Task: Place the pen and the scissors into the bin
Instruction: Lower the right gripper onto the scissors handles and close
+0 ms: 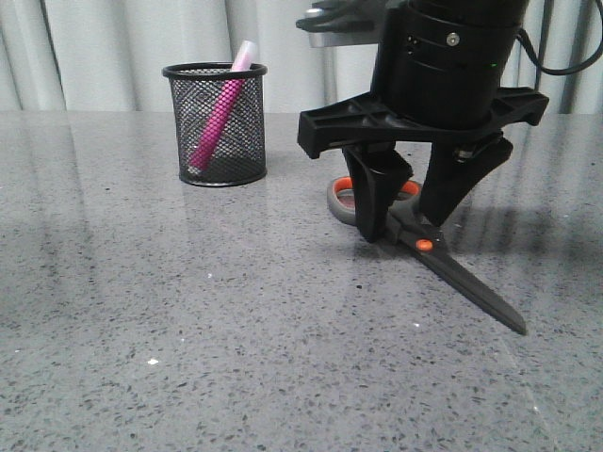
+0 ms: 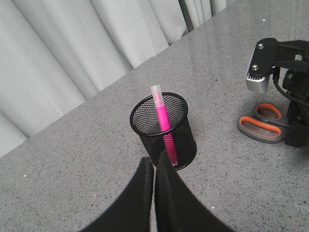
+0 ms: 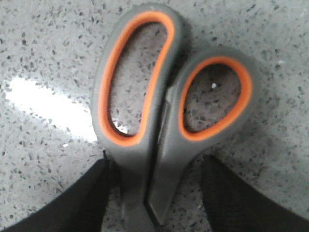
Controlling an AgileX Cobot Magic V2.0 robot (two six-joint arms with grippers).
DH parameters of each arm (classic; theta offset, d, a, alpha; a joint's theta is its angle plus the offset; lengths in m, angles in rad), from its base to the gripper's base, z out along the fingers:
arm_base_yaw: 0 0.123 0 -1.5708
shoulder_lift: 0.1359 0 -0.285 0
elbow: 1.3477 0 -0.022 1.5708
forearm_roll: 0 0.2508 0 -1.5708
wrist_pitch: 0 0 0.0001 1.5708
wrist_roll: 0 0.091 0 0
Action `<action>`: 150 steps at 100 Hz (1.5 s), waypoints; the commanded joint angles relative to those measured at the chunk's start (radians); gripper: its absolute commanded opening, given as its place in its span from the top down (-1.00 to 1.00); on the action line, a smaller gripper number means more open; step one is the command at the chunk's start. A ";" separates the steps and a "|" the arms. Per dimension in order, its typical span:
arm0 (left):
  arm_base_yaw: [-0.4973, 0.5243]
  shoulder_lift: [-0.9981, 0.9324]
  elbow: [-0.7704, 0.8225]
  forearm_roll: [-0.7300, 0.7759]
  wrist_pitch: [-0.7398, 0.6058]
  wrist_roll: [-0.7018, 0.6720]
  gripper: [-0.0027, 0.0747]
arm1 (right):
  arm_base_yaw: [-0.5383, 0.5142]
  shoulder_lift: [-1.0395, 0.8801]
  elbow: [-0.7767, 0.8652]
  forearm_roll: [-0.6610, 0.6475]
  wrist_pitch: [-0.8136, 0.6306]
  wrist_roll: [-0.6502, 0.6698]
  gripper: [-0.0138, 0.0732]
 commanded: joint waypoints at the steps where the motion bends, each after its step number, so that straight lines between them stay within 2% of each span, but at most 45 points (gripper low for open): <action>1: 0.001 -0.007 -0.026 -0.048 -0.047 -0.004 0.99 | -0.005 -0.032 -0.031 0.001 -0.023 0.000 -0.19; 66: 0.001 -0.007 -0.026 -0.048 -0.047 -0.004 0.99 | -0.003 -0.023 -0.031 0.001 0.023 -0.002 -0.17; 101: 0.001 -0.007 -0.026 -0.050 -0.047 -0.004 0.99 | -0.003 0.006 -0.031 0.001 0.041 -0.002 0.33; 124: 0.001 -0.007 -0.026 -0.050 -0.047 -0.004 0.99 | -0.003 0.004 -0.031 0.001 0.041 -0.028 0.77; 150: 0.001 -0.007 -0.026 -0.050 -0.047 -0.004 0.99 | -0.003 -0.064 -0.031 0.001 -0.040 -0.032 0.81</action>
